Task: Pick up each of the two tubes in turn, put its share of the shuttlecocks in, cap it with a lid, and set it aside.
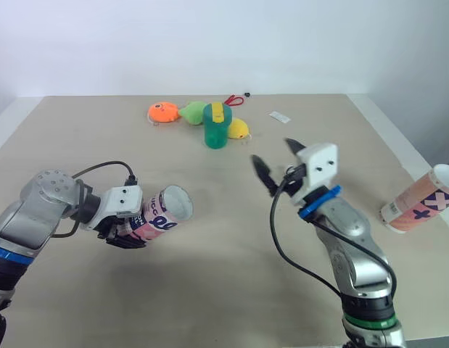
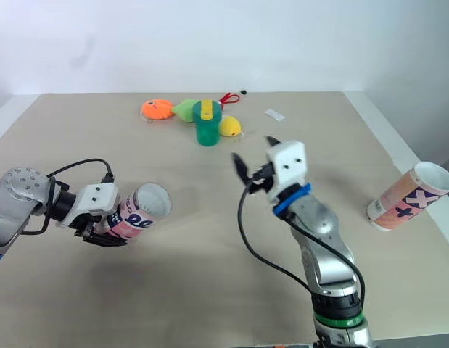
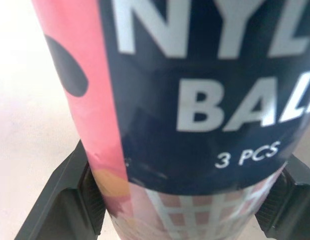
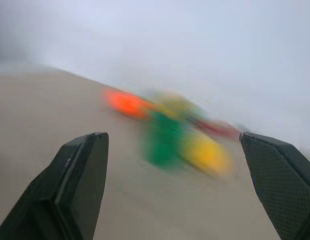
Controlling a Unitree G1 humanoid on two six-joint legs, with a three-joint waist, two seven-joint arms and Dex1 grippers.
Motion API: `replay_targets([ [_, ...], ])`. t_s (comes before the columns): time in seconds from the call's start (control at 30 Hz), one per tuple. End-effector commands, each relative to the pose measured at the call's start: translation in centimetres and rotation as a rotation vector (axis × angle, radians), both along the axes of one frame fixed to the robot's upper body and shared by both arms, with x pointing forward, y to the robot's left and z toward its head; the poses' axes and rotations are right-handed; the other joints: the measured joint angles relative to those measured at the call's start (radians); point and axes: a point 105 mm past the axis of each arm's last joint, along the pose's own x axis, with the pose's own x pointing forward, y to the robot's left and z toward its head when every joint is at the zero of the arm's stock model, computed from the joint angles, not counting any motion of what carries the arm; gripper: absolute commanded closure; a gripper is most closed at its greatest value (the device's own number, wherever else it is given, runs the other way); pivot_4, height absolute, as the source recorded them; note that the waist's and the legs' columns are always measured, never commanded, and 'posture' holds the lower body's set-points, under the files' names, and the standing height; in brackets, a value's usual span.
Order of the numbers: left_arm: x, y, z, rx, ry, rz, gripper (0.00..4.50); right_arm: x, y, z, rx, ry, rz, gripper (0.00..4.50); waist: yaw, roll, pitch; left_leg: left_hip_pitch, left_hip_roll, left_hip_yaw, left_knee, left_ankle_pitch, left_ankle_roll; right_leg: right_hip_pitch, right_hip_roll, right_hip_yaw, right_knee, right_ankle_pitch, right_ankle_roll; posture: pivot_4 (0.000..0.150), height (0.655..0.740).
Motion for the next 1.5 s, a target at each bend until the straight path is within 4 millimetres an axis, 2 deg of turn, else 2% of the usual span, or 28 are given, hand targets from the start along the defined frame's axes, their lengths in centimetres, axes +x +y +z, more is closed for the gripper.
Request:
replay_targets([
  [0.03, -0.2, -0.2, -0.9, 0.002, 0.023, -0.009, 1.13, 0.0, -3.0, -0.9, 0.075, 0.039, -0.187, 0.04, 0.0, 0.001, 0.0, 0.0, 0.0, 0.0, 0.0, 0.0, 0.0, 0.0, 0.0, 0.0, 0.0, 0.0, 0.0, 0.15, 0.74],
  [0.17, -0.2, -0.3, -0.9, -0.001, 0.022, -0.013, 1.13, -0.2, -3.4, -3.6, 0.165, 0.153, -0.222, 0.04, -0.001, 0.001, 0.0, 0.001, 0.0, 0.0, 0.0, 0.0, 0.0, 0.0, 0.001, 0.0, 0.001, 0.0, -0.001, 0.15, 0.74],
  [0.3, -0.1, -0.4, -0.9, -0.003, 0.018, -0.014, 1.13, 0.0, -3.1, -5.1, 0.237, 0.226, -0.215, 0.04, -0.001, 0.002, 0.0, 0.001, 0.0, 0.001, 0.001, 0.0, 0.0, 0.0, 0.0, 0.001, 0.001, -0.001, -0.003, 0.15, 0.74],
  [0.5, -0.1, -0.5, -1.0, -0.006, 0.011, -0.012, 1.13, 1.9, -1.8, -5.6, 0.294, 0.275, -0.157, 0.04, -0.001, 0.002, 0.0, 0.001, 0.0, 0.0, 0.001, 0.0, 0.0, 0.001, 0.0, 0.001, 0.0, -0.001, -0.002, 0.15, 0.74],
  [0.63, -0.1, -0.6, -0.9, -0.008, 0.006, -0.007, 1.13, 3.4, -1.9, -5.8, 0.329, 0.3, -0.164, 0.04, -0.001, 0.002, 0.001, 0.001, -0.001, 0.001, 0.001, 0.0, 0.001, 0.001, -0.001, 0.001, 0.0, -0.001, -0.002, 0.15, 0.74],
  [0.73, -0.1, -0.5, -0.9, -0.009, 0.003, -0.002, 1.13, 4.1, -2.1, -5.6, 0.337, 0.293, -0.164, 0.75, -0.001, 0.002, 0.001, 0.001, -0.001, 0.0, 0.001, 0.0, 0.001, 0.002, -0.001, 0.001, 0.0, -0.001, -0.001, 0.15, 0.74],
  [0.97, -0.3, -0.5, -0.9, -0.014, 0.001, 0.008, 1.13, 4.5, -2.4, -5.5, 0.347, 0.279, -0.168, 3.9, -0.001, 0.002, 0.001, 0.001, -0.001, 0.0, 0.001, 0.0, 0.001, 0.002, -0.001, 0.001, 0.0, 0.0, 0.0, 0.15, 0.74],
  [1.0, -0.3, -0.5, -0.9, -0.014, 0.001, 0.009, 1.13, 4.5, -2.5, -5.4, 0.352, 0.275, -0.169, 4.45, -0.001, 0.002, 0.001, 0.001, -0.001, 0.0, 0.001, 0.0, 0.001, 0.002, -0.001, 0.001, 0.0, 0.0, 0.0, 0.15, 0.74],
  [1.1, -0.3, -0.5, -1.0, -0.016, 0.0, 0.013, 1.13, 4.4, -2.9, -4.5, 0.374, 0.232, -0.144, 4.45, -0.001, 0.002, 0.001, 0.001, -0.001, 0.0, 0.001, 0.0, 0.001, 0.002, -0.001, 0.001, 0.0, 0.0, 0.0, 0.15, 0.74],
  [1.2, -0.2, -0.5, -0.9, -0.018, -0.001, 0.012, 1.13, 3.8, -1.8, -2.2, 0.399, 0.161, 0.012, 4.45, -0.001, 0.003, 0.001, 0.001, -0.001, 0.0, 0.001, 0.0, 0.001, 0.002, -0.001, 0.001, -0.001, 0.0, 0.0, 0.15, 0.74],
  [1.27, -0.2, -0.6, -0.9, -0.019, -0.001, 0.011, 1.13, 2.6, 0.7, 0.0, 0.384, 0.117, 0.243, 4.45, -0.001, 0.003, 0.001, 0.001, -0.001, 0.0, 0.001, 0.0, 0.001, 0.002, -0.001, 0.002, -0.001, 0.001, 0.002, 0.15, 0.74],
  [1.3, -0.1, -0.6, -0.9, -0.019, -0.001, 0.01, 1.13, 1.3, 2.5, 1.6, 0.364, 0.086, 0.403, 4.45, -0.001, 0.004, 0.002, 0.001, -0.001, 0.0, 0.001, 0.0, 0.001, 0.002, -0.001, 0.002, -0.001, 0.001, 0.002, 0.15, 0.74],
  [1.37, 0.0, -0.7, -0.9, -0.019, -0.001, 0.008, 1.13, -1.6, 5.3, 3.3, 0.328, 0.084, 0.687, 4.45, -0.001, 0.006, 0.002, 0.001, -0.001, 0.0, 0.001, 0.0, 0.001, 0.002, -0.001, 0.002, -0.001, 0.002, 0.003, 0.15, 0.74],
  [1.43, 0.0, -0.7, -0.9, -0.019, -0.001, 0.007, 1.13, -5.4, 7.5, 3.7, 0.255, 0.175, 0.965, 4.45, 0.0, 0.007, 0.003, 0.001, -0.001, -0.001, 0.001, 0.0, 0.001, 0.003, 0.0, 0.001, -0.001, 0.001, 0.002, 0.15, 0.74],
  [1.5, 0.1, -0.7, -0.9, -0.019, -0.002, 0.007, 1.13, -7.9, 8.6, 3.3, 0.134, 0.256, 1.109, 4.45, 0.003, 0.007, 0.003, 0.001, -0.001, -0.003, 0.001, 0.0, 0.001, 0.004, 0.0, -0.001, -0.001, 0.001, 0.002, 0.15, 0.74],
])
